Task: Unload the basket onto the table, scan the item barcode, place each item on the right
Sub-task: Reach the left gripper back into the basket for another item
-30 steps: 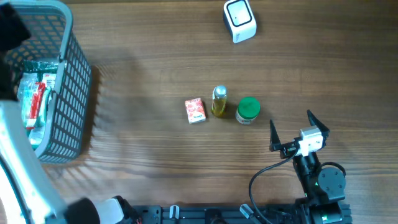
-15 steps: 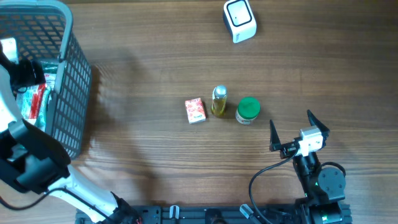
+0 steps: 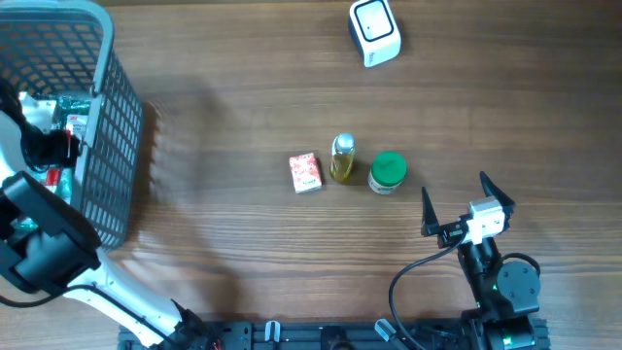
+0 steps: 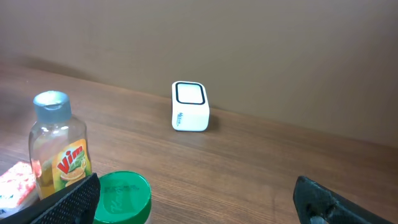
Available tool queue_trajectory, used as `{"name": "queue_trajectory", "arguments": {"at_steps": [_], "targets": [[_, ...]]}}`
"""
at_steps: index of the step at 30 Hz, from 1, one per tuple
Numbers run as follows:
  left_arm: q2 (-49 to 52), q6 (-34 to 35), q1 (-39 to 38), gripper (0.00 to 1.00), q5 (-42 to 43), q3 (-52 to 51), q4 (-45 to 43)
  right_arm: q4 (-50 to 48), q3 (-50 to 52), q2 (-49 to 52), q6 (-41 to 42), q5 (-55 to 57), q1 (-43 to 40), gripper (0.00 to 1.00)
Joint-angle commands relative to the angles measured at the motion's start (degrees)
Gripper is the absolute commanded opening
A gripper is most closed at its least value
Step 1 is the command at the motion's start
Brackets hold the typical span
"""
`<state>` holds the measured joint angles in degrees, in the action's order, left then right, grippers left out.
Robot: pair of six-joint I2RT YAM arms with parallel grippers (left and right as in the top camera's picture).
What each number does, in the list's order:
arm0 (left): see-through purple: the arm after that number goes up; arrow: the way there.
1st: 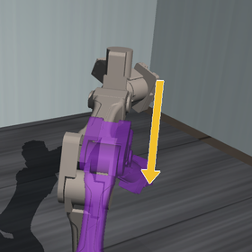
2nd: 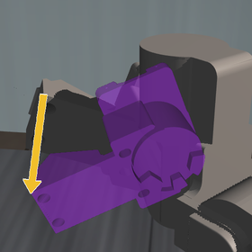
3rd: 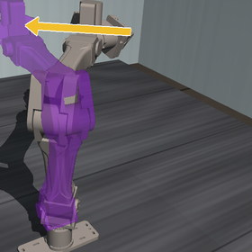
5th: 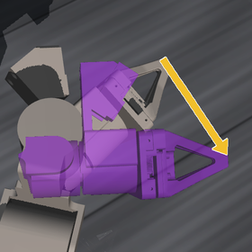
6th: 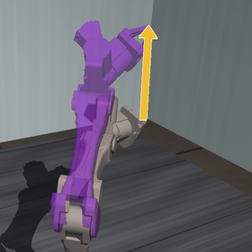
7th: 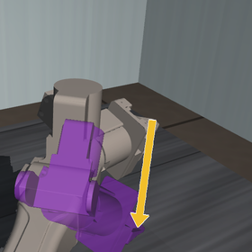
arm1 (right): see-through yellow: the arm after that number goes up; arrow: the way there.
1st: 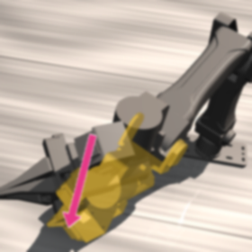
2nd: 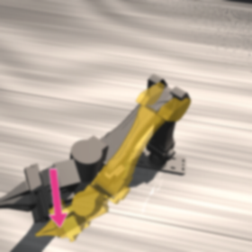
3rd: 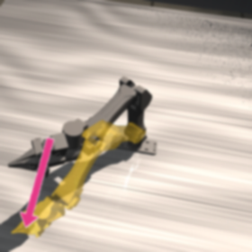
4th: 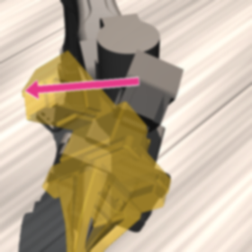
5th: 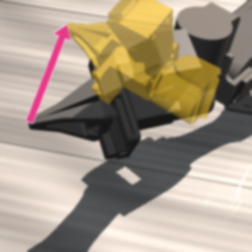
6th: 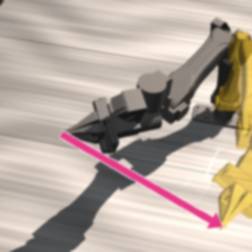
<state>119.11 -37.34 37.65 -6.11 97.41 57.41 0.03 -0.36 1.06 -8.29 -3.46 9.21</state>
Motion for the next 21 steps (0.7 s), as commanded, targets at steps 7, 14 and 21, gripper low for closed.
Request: {"name": "queue_trajectory", "arguments": {"at_steps": [7,14,21], "targets": [[2.45,-2.71,1.53,1.00,4.87,-4.28,-5.16,-0.15,0.07,-0.15,-0.70,-0.90,-0.28,1.00],[3.58,-2.73,1.70,0.97,3.65,-8.00,-8.13,-0.15,0.07,-0.15,-0.68,-0.90,-0.28,1.00],[3.58,0.98,1.68,0.04,4.39,-8.00,-9.09,-0.15,0.07,-0.15,-0.68,-0.92,-0.28,1.00]]}}
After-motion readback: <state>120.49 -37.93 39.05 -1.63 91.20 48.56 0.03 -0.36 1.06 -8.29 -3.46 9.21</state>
